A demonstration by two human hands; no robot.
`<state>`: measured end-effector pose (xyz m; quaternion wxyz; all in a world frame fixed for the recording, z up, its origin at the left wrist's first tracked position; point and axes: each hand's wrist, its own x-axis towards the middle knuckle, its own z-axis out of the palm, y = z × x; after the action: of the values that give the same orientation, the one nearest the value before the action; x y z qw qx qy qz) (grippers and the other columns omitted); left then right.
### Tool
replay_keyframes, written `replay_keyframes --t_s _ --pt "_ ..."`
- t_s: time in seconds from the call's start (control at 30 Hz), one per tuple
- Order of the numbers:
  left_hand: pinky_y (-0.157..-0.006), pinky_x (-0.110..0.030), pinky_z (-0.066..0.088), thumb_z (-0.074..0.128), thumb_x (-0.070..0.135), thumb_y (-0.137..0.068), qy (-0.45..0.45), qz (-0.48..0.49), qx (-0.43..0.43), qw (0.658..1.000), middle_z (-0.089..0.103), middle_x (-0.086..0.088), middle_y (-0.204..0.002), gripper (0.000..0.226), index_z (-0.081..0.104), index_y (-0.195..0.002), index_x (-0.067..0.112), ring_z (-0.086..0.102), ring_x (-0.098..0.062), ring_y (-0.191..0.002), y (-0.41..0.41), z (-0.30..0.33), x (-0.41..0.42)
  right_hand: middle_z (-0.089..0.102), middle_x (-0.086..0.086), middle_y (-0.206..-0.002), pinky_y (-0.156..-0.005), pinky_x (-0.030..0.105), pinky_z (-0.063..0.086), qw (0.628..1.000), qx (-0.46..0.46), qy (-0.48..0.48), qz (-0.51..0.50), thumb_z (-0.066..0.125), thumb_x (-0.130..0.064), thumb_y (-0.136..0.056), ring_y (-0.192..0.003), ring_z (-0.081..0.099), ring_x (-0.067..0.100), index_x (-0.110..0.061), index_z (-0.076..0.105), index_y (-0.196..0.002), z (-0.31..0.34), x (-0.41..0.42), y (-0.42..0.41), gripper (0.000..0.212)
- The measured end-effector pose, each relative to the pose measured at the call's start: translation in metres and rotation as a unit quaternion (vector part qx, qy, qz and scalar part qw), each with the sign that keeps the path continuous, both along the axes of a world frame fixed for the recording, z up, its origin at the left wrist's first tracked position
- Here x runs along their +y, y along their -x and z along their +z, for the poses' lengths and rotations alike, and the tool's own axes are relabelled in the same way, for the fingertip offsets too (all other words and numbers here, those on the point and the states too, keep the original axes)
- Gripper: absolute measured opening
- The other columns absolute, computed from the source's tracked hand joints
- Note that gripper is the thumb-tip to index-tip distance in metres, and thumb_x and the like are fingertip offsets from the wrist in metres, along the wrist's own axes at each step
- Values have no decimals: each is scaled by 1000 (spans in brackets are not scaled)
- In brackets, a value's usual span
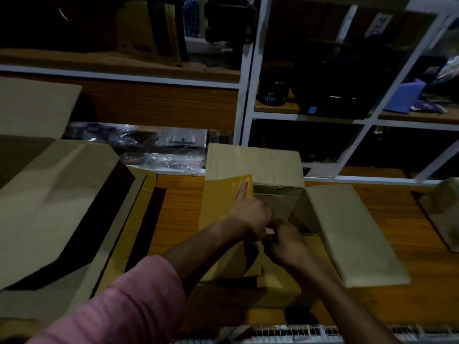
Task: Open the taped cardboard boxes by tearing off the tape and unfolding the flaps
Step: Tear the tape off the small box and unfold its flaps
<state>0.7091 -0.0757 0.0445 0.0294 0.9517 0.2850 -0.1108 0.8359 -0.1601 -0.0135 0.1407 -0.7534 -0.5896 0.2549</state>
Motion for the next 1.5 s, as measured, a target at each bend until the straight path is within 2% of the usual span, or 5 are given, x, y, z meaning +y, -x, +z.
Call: replay_keyframes --t_s 0.43,0.8,1.13,1.3,1.5 --pt "-108 -54 32 67 40 -95 -116 96 172 974 66 -3 -99 22 65 -103 19 59 -22 -95 84 35 -18 57 -5 -140 -108 45 37 977 -197 -83 -22 11 -57 -97 -133 47 18 -31 61 -125 -24 -52 73 63" --pt "-120 -68 4 35 38 -106 61 305 -124 942 -2 -14 -170 51 35 -153 17 -4 -45 -154 121 -70 -2 57 -1 -141 -109 42 32 981 -174 -84 -29 22 -56 -98 -131 46 19 -28 59 -131 -23 -50 76 58" --pt "-89 -50 60 71 0 -86 210 398 -366 814 48 -5 -143 57 55 -136 21 56 -34 -125 98 -88 17 53 -2 -145 -110 44 30 982 -174 -61 -29 17 -60 -98 -134 42 20 -29 54 -139 -29 -25 60 63" --pt "-93 -50 57 98 27 -56 171 390 -278 861 44 2 -144 91 52 -133 24 55 -29 -122 89 -88 41 49 0 -149 -109 46 30 983 -180 -31 -34 29 -56 -101 -136 40 23 -28 52 -141 -26 5 51 54" --pt "-118 -54 28 51 32 -102 64 374 -257 889 24 -10 -166 44 49 -144 18 25 -33 -150 87 -84 56 49 6 -150 -115 56 18 983 -183 11 8 18 -67 -100 -147 28 29 -26 53 -139 -19 44 26 67"
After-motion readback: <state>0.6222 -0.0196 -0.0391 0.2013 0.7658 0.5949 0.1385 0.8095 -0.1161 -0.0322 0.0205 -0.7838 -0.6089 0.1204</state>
